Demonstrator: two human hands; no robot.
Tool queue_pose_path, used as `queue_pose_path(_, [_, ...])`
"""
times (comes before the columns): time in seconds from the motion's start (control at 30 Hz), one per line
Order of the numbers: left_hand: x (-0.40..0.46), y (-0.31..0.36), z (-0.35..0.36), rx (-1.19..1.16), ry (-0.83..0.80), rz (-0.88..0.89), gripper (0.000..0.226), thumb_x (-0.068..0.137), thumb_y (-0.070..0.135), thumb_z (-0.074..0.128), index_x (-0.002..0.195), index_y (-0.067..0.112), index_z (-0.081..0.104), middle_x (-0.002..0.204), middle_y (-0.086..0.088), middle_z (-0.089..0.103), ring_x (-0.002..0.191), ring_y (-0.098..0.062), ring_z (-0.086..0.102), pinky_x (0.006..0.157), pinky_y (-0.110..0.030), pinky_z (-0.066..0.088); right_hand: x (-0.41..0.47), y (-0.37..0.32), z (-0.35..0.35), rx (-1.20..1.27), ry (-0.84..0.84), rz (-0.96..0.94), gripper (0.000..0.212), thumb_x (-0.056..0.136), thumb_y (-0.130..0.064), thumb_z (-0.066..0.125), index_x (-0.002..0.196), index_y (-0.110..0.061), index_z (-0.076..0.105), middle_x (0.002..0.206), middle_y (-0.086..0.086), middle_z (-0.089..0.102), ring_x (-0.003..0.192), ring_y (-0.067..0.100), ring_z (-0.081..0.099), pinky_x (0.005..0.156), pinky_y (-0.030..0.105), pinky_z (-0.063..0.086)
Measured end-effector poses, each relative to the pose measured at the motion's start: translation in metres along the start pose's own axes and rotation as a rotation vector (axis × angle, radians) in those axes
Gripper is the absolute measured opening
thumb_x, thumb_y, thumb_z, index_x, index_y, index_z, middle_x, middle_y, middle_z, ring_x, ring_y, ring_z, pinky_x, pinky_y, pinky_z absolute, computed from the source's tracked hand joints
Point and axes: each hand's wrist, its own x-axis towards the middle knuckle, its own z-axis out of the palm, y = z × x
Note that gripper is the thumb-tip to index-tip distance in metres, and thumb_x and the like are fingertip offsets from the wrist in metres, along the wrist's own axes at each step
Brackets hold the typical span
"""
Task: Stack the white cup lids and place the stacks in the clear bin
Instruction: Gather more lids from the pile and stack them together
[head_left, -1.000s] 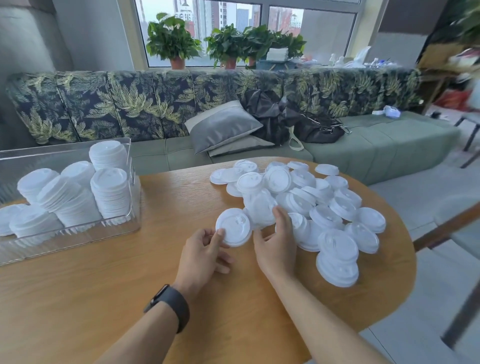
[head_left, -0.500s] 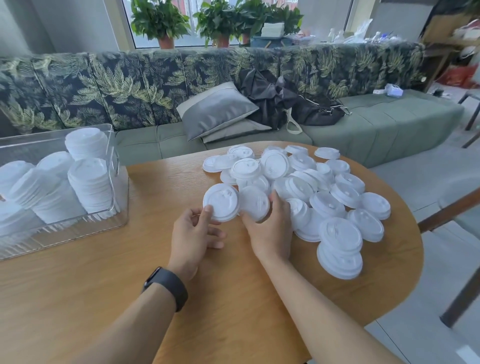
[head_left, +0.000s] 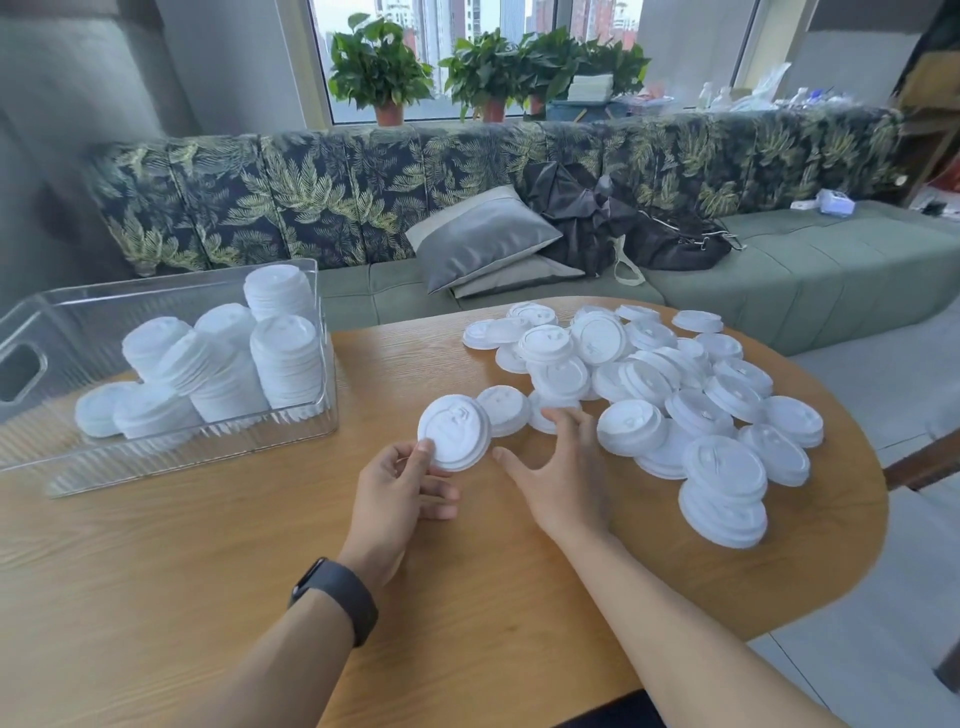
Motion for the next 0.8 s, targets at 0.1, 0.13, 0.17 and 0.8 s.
queue_pose_path(0.1, [-0.004,0.001,-0.017,-0.003,0.022,-0.002,0.03,0.105,0.03,0.059,0.116,0.002,0.061,0.09,-0.015,0.067,0.065,-0.024,0.068,0.053,-0.034,0.06,0.001,-0.012,0.007,-0.039,-0.044,-0.005,0.08,0.08,-0.059,0.079,0.144,-0.023,0.047,0.149,-0.011,0.038,0.121,0.013,0.054,0.082,0.027,0.042])
queue_pose_path(0.13, [-0.005,0.002,-0.021,-0.008,0.031,-0.002,0.03,0.105,0.029,0.06,0.116,0.002,0.061,0.089,-0.015,0.067,0.064,-0.024,0.068,0.053,-0.034,0.06,0.003,-0.016,0.01,-0.047,-0.053,-0.002,0.084,0.08,-0.06,0.078,0.147,-0.024,0.044,0.152,-0.012,0.036,0.122,0.014,0.055,0.081,0.029,0.043])
queue_pose_path(0.17, [-0.006,0.002,-0.024,-0.012,0.037,-0.002,0.029,0.105,0.029,0.06,0.115,0.002,0.061,0.088,-0.014,0.067,0.064,-0.024,0.068,0.053,-0.034,0.06,0.006,-0.019,0.014,-0.055,-0.058,0.002,0.087,0.081,-0.061,0.077,0.15,-0.024,0.04,0.155,-0.013,0.034,0.125,0.015,0.056,0.081,0.032,0.045])
queue_pose_path(0.8, [-0.007,0.001,-0.033,-0.054,0.035,0.002,0.028,0.104,0.029,0.061,0.113,0.003,0.063,0.08,-0.003,0.068,0.067,-0.026,0.069,0.052,-0.035,0.058,0.016,-0.035,0.039,0.104,-0.078,0.03,0.067,0.074,-0.045,0.087,0.125,-0.03,0.046,0.124,-0.012,0.055,0.102,0.015,0.06,0.073,0.031,0.039])
